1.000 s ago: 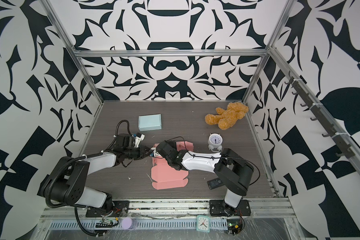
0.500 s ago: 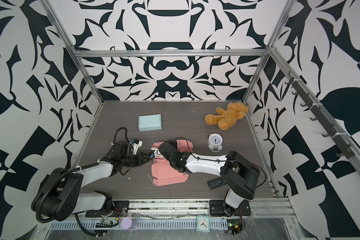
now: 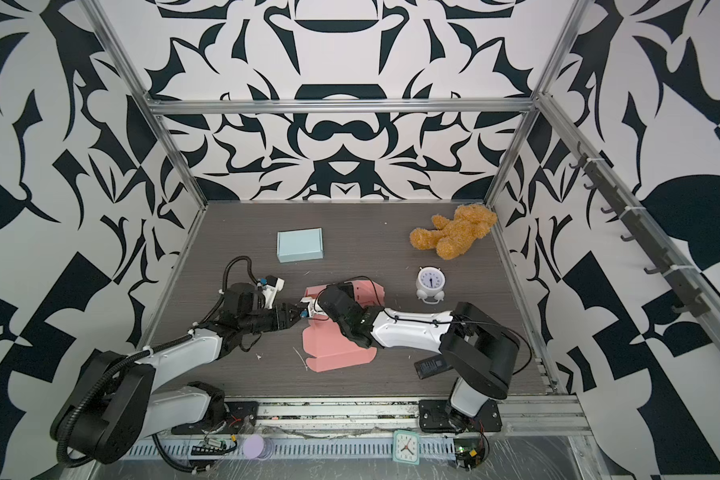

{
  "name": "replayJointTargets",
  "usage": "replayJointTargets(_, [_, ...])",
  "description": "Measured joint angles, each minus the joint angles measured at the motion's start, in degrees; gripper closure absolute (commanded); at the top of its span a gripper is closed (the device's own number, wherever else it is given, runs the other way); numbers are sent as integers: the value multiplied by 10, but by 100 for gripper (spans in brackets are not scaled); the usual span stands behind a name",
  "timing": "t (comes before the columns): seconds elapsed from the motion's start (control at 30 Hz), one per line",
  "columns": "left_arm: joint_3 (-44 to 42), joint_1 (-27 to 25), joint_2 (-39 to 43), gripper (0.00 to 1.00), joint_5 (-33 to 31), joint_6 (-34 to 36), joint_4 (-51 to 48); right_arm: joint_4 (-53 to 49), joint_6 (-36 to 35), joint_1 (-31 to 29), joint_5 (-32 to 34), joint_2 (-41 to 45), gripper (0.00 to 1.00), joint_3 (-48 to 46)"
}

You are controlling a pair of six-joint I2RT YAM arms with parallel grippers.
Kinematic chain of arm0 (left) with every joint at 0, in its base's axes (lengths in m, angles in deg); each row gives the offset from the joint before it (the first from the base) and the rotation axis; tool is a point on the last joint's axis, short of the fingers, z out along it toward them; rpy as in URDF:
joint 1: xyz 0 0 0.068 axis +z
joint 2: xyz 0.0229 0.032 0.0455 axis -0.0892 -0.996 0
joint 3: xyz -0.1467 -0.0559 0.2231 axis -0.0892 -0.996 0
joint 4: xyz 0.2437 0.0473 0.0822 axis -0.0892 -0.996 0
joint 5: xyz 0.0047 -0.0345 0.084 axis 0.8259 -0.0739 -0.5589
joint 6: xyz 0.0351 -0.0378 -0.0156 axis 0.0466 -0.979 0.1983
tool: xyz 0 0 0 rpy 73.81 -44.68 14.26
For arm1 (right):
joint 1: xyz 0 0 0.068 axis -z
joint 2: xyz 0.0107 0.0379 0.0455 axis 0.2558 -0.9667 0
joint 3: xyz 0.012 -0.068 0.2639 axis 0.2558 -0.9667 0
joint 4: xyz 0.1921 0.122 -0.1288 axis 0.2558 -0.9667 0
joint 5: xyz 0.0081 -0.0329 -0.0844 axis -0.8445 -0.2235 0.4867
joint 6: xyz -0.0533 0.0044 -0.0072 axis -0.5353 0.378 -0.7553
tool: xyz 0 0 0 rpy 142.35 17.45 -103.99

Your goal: Fold the paper box

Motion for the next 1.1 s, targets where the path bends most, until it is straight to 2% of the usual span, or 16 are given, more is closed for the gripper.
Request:
replayJointTargets(0.3, [-20,-22,-8,45,-33,10,41,19,-22,-22,21,0,100,-16])
replayJointTargets(0.6, [-43,-83,-12,43,-108,26,79,17,-24,-43,44,0,100,-18])
replayJointTargets(0.77, [-73,-101,5,43,-146,36,115,14,-24,-51,56,0,100,-19])
replayJointTargets(0.93, [-98,-141,20,41,-199,51,141,6,-24,-56,63,6,100,-20])
replayJointTargets(1.1, [-116,-154,19,41,-232,57,183,2,-24,-61,70,10,100,-21])
